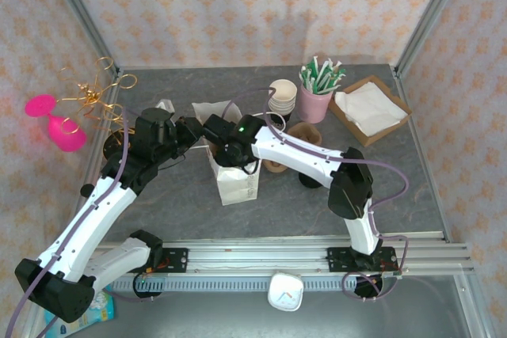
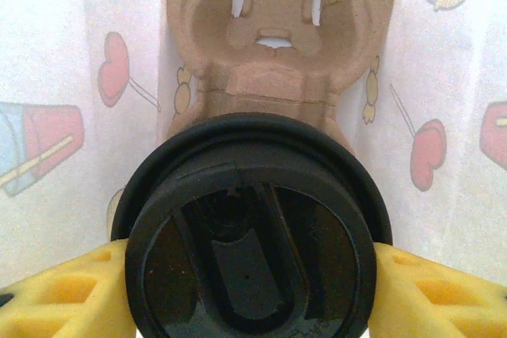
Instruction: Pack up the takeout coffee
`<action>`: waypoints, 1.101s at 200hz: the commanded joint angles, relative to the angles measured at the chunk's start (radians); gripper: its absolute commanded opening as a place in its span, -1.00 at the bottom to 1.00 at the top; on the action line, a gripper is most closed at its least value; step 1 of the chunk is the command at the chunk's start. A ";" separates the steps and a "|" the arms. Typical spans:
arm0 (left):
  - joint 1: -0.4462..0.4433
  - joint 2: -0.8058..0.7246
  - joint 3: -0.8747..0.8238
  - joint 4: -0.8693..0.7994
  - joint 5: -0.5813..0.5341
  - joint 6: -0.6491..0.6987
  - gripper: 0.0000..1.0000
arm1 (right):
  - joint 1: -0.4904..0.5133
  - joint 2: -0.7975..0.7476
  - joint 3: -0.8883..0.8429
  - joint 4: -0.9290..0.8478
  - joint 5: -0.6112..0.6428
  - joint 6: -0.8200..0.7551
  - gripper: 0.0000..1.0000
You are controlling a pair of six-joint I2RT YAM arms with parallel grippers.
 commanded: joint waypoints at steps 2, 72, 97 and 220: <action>0.009 -0.013 0.028 -0.004 -0.023 0.018 -0.61 | 0.007 0.017 0.051 -0.052 0.036 0.013 0.31; 0.010 -0.004 0.018 0.006 -0.009 0.022 -0.62 | 0.006 0.034 0.105 -0.083 0.039 0.011 0.52; 0.010 0.004 0.017 0.013 0.000 0.021 -0.62 | 0.008 0.034 0.114 -0.087 0.041 0.010 0.58; 0.010 0.008 0.020 0.006 0.001 0.024 -0.62 | 0.008 0.041 0.161 -0.108 0.046 0.010 0.59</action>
